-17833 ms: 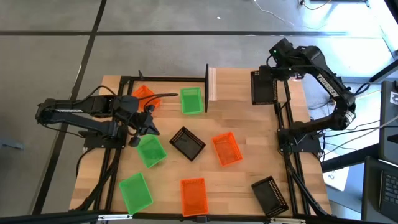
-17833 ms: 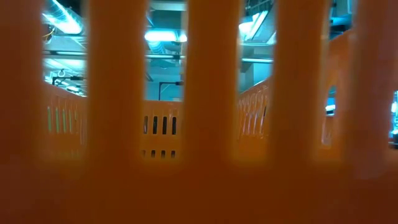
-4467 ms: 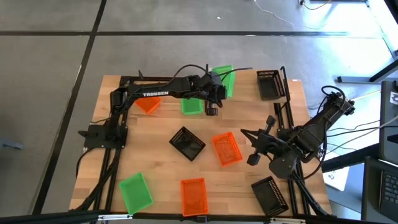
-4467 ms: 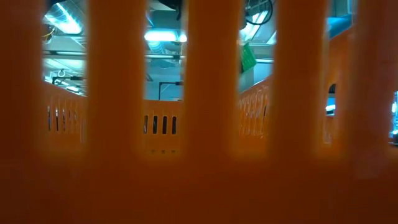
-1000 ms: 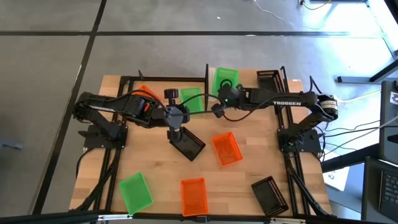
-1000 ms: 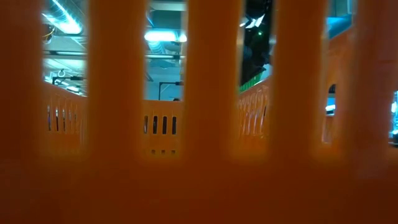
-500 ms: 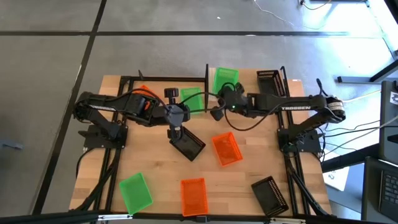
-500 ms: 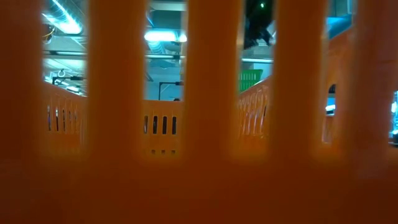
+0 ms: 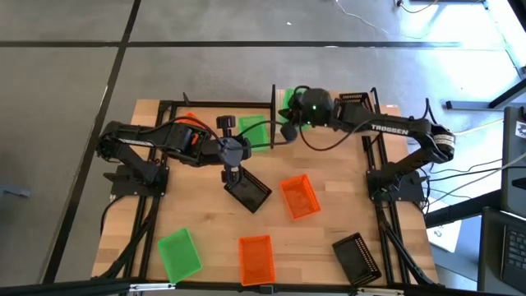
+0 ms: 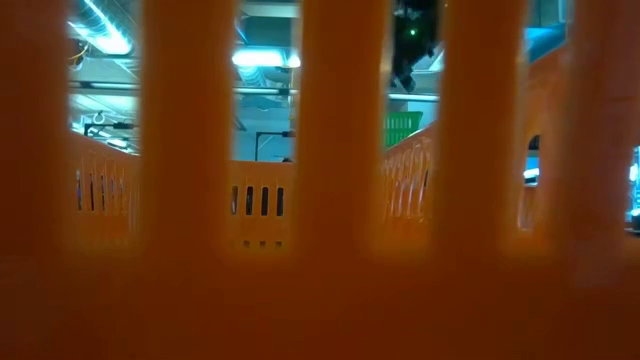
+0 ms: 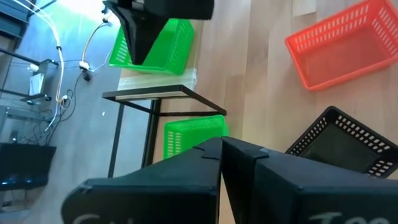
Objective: Stack baskets on shelf by color
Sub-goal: Put the middle green bin on the shelf
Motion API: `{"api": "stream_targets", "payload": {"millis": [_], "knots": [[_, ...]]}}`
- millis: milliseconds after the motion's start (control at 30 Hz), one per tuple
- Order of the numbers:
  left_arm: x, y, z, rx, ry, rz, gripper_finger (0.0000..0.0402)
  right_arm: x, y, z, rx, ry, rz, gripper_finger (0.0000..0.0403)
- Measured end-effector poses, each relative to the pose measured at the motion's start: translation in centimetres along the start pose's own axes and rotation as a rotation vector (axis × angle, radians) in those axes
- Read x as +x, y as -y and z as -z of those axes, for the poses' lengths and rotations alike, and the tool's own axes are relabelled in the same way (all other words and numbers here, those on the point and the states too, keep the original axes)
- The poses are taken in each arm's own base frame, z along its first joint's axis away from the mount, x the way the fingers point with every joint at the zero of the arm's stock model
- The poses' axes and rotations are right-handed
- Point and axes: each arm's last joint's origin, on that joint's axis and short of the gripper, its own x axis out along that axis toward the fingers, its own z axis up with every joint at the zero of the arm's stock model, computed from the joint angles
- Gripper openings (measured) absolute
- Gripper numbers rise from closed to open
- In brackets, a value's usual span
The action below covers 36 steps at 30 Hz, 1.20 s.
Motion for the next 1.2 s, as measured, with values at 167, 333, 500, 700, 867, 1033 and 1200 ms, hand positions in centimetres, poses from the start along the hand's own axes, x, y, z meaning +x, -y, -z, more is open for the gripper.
{"api": "stream_targets", "payload": {"millis": [167,333,500,700,867,1033,1200], "knots": [[0.0,0.0,0.0,0.003,-0.004,0.000,0.0000,0.0,1.0,0.1,-0.039,-0.022,-0.028,0.0000],[0.0,0.0,0.0,0.003,-0.004,0.000,0.0000,0.0,1.3,1.1,-0.006,-0.121,-0.039,0.0000],[0.0,0.0,0.0,0.003,-0.003,0.000,0.0000,-0.3,1.7,2.2,0.020,-0.238,0.103,0.0000],[0.0,0.0,0.0,0.003,-0.004,0.000,0.0000,-0.8,1.9,2.6,0.053,-0.284,0.162,0.0000],[0.0,0.0,0.0,0.002,-0.003,0.008,0.0000,-1.6,2.1,2.4,0.050,-0.267,0.210,0.0000],[0.0,0.1,0.0,0.002,0.000,0.044,0.0000,-1.9,2.3,2.4,0.069,-0.273,0.272,0.0000],[0.0,0.1,0.0,0.001,-0.001,0.045,0.0000,-2.1,2.5,3.0,0.078,-0.328,0.319,0.0000]]}}
